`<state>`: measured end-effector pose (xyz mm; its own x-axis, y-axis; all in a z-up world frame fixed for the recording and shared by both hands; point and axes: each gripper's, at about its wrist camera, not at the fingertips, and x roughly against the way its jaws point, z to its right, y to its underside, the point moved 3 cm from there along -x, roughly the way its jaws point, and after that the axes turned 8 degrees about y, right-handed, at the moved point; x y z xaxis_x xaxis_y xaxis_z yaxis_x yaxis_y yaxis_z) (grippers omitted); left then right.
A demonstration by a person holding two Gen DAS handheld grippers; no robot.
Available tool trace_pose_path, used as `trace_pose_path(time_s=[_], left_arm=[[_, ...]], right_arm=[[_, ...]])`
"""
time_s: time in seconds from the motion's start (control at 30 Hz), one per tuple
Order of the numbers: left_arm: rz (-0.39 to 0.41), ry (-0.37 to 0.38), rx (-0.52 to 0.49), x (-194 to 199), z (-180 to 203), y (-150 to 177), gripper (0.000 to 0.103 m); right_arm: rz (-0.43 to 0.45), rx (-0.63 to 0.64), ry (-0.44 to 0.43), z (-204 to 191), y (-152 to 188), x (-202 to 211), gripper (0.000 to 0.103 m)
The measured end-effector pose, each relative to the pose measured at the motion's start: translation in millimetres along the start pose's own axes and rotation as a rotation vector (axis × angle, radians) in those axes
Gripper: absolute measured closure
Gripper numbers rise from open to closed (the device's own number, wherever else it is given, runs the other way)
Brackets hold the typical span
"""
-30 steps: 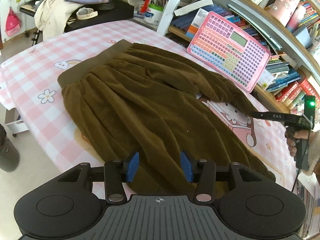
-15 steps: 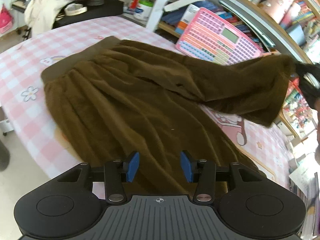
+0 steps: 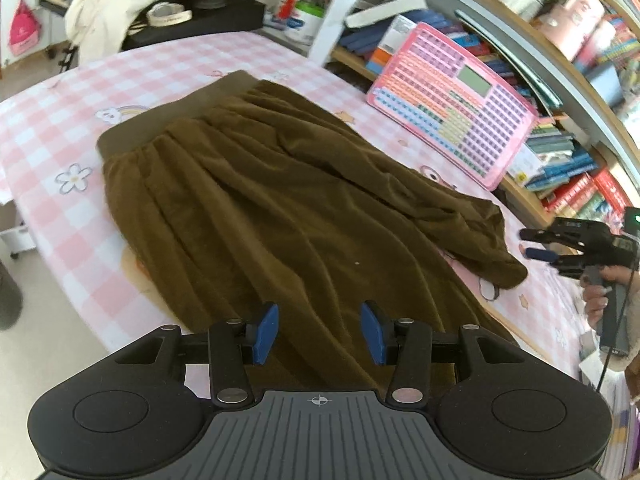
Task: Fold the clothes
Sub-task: 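Grasp the garment's leg hem with the right gripper and pull it straight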
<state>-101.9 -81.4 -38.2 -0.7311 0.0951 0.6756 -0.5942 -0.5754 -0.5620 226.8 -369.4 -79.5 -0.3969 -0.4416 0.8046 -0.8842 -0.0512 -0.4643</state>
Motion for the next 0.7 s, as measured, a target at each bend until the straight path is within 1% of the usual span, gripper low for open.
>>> trace_pose_path(time_s=[0.07, 0.1, 0.13, 0.17, 0.2, 0.23, 0.3, 0.37, 0.4, 0.47, 0.53, 0.57, 0.6, 0.63, 0.67, 0.7], left_arm=[[-0.001, 0.006, -0.012, -1, 2, -1, 0.057], [-0.002, 0.005, -0.011, -1, 1, -2, 0.057], [-0.001, 0.004, -0.008, -2, 1, -3, 0.057], [-0.001, 0.004, -0.004, -3, 1, -3, 0.057], [0.000, 0.005, -0.003, -3, 1, -4, 0.057], [0.001, 0.007, -0.007, -3, 2, -4, 0.057], [0.001, 0.011, -0.018, -3, 4, -4, 0.057], [-0.001, 0.012, -0.020, -3, 4, -3, 0.057], [-0.002, 0.012, -0.013, -3, 2, -3, 0.057], [-0.003, 0.013, -0.001, -4, 0, -1, 0.057], [-0.002, 0.013, 0.007, -4, -3, -1, 0.057], [-0.002, 0.014, 0.011, -4, -4, -1, 0.057], [-0.001, 0.014, 0.015, -4, -5, 0, 0.057], [-0.001, 0.015, 0.019, -4, -6, 0, 0.057], [0.000, 0.015, 0.023, -4, -7, 0, 0.057], [0.000, 0.016, 0.027, -4, -8, 0, 0.057]], right_arm=[[-0.045, 0.007, -0.003, -6, 11, -4, 0.058], [-0.066, 0.017, 0.012, -8, 16, -8, 0.058], [-0.086, 0.025, 0.028, -10, 21, -13, 0.062], [-0.095, 0.029, 0.043, -12, 23, -15, 0.072], [-0.093, 0.035, 0.041, -14, 23, -15, 0.101], [-0.082, 0.041, 0.019, -17, 20, -12, 0.100], [0.043, 0.053, -0.054, -26, 5, 20, 0.101], [0.213, 0.044, -0.195, -33, -14, 69, 0.101], [0.276, 0.038, -0.215, -32, -21, 90, 0.101], [0.268, 0.043, -0.117, -22, -24, 103, 0.101], [0.132, 0.108, 0.026, -7, -12, 78, 0.100], [0.041, 0.128, 0.114, 6, -1, 57, 0.100], [-0.012, 0.142, 0.168, 14, 10, 43, 0.098], [-0.060, 0.168, 0.211, 18, 20, 33, 0.094], [-0.098, 0.193, 0.233, 20, 28, 28, 0.091], [-0.110, 0.199, 0.230, 19, 33, 29, 0.084]])
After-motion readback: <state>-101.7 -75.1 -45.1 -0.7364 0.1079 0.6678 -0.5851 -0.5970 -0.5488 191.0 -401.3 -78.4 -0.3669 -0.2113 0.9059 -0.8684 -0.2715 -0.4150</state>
